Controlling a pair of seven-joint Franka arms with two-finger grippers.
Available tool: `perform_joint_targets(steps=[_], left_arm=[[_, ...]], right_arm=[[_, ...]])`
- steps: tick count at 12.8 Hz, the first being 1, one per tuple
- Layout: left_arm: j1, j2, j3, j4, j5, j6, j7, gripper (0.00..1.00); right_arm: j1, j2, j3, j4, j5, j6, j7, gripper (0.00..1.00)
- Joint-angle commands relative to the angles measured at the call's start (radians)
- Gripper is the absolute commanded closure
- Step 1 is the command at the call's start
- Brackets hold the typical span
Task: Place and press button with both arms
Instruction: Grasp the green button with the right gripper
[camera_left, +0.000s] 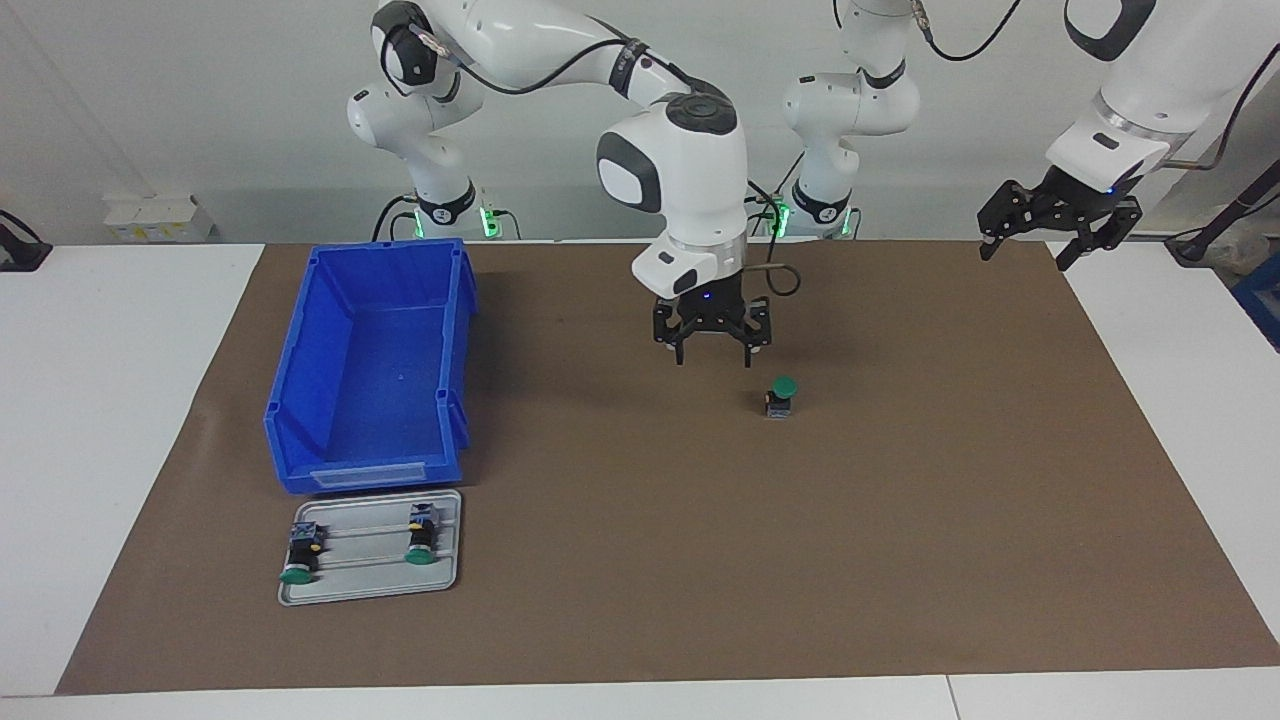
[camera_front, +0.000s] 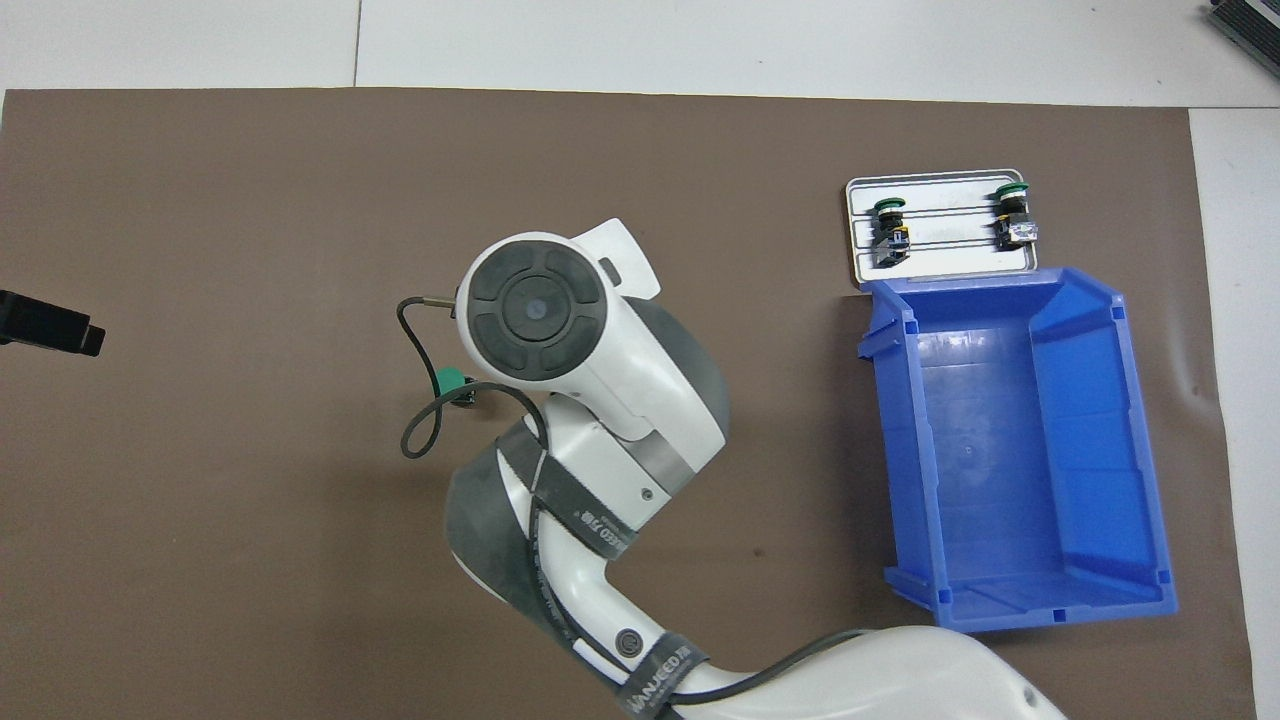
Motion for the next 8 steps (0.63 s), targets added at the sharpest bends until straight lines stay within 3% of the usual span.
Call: perform_joint_targets(steps=[1, 3, 8], left_arm=[[0.003, -0.022, -0.007, -0.022, 0.020, -0.003, -0.009, 0.00], [0.003, -0.022, -0.006, -0.022, 0.020, -0.003, -0.009, 0.00], [0.003, -0.022, -0.006, -0.022, 0.020, -0.003, -0.009, 0.00]], right_arm=[[0.124, 0.202, -0.072, 0.241, -0.068, -0.047, 0.139, 0.10], [0.150, 0.273, -0.089, 0.283, -0.073, -0.010, 0.144, 0.13], [0.186, 0.270, -0.075, 0.251, -0.081, 0.106, 0.037, 0.13]])
